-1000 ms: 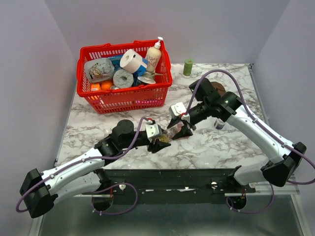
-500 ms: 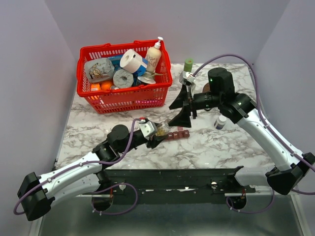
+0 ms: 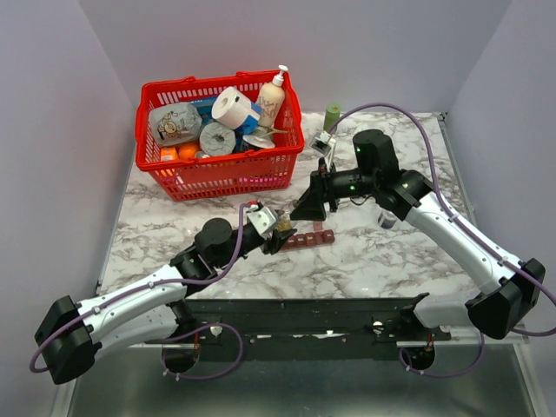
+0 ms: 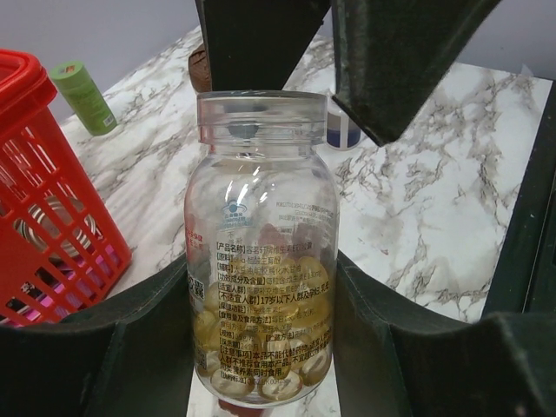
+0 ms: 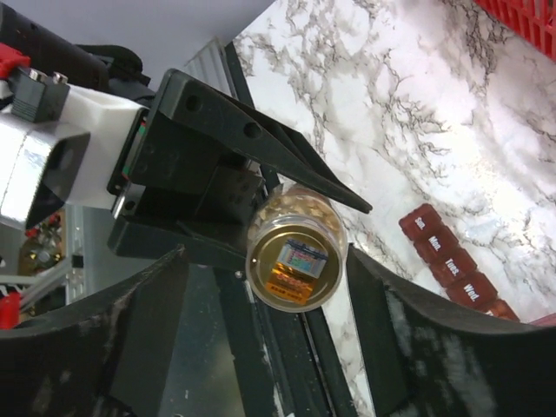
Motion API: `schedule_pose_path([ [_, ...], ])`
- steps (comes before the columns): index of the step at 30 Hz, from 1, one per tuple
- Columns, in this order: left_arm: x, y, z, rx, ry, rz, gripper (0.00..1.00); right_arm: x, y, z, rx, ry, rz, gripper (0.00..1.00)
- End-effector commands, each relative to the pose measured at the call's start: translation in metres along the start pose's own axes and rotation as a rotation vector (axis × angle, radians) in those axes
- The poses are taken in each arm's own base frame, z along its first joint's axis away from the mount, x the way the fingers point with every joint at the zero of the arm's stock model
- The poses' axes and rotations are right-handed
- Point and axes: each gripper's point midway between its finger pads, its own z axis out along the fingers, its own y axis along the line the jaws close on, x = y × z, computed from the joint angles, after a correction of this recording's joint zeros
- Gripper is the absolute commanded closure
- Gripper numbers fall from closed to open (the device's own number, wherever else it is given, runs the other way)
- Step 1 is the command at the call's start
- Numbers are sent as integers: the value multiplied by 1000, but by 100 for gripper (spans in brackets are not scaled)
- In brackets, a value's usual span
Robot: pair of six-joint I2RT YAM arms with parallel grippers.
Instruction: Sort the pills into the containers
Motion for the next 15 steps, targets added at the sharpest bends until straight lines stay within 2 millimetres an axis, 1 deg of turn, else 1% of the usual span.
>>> schedule_pose_path([
  [1,-24,7,5,-34,-72,-4,100,-7,-3,5,13,-20,13,28],
  [2,-24,7,5,-34,-72,-4,100,-6,-3,6,11,-16,14,36],
  [6,-26,9,3,-51,-78,-8,100,-4,-3,8,11,-3,-1,38],
  [10,-27,9,2,-51,-76,-13,100,-4,-6,10,33,3,-12,38],
  [11,-27,9,2,-51,-75,-13,100,-6,-6,11,35,1,-28,47],
  [13,-26,9,1,-50,-69,-12,100,-8,-6,11,36,0,-39,57],
  [14,-26,9,0,-47,-67,-7,100,-10,-4,10,29,-2,-58,68],
  [15,-28,9,0,-45,-70,2,100,-10,-2,11,12,2,-69,73],
])
